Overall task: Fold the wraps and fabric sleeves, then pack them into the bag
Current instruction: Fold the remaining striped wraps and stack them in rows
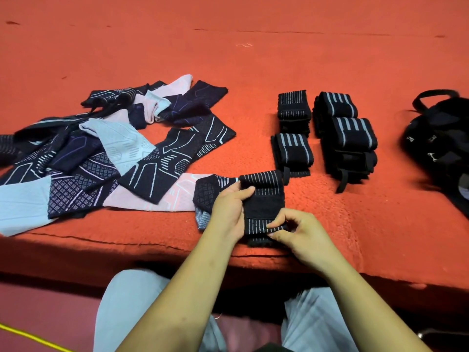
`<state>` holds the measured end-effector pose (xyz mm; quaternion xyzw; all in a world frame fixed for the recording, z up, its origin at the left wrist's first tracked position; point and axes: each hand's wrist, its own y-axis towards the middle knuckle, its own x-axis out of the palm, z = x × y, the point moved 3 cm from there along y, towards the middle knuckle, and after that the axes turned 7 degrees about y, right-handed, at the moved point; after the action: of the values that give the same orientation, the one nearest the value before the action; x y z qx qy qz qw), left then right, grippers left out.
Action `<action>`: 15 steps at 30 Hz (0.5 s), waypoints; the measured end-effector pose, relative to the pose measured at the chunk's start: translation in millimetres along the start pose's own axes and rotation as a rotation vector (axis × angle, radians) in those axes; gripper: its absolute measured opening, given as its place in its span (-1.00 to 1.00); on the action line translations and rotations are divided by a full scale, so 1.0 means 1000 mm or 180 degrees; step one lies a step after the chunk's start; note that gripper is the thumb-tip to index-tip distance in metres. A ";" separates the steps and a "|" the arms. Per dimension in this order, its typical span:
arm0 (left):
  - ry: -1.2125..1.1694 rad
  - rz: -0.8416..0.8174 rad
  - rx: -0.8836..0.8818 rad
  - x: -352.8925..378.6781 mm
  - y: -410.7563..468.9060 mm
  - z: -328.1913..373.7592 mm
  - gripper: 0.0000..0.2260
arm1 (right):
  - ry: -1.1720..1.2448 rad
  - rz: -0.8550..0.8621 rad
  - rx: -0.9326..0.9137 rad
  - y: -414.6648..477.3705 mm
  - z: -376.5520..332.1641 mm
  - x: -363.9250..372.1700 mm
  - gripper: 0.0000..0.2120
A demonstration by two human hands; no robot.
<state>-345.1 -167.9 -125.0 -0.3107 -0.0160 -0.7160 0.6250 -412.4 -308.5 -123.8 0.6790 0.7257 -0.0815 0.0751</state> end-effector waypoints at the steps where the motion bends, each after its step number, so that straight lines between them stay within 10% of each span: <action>1: 0.0023 0.0005 0.0010 0.000 0.000 0.000 -0.79 | -0.0032 0.0028 0.0034 0.001 0.000 0.001 -0.70; 7: 0.0168 -0.0070 0.0146 -0.001 0.001 0.003 -0.78 | 0.1193 0.0391 0.0422 0.006 -0.010 0.001 -0.82; 15: 0.0731 -0.0542 0.0318 0.010 -0.007 0.009 -0.72 | -0.0215 0.0840 0.0044 0.049 -0.039 -0.016 -0.79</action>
<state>-348.1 -171.4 -110.1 -0.1928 -0.0062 -0.7955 0.5744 -362.8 -312.5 -83.4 0.7659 0.6266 -0.0987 0.1048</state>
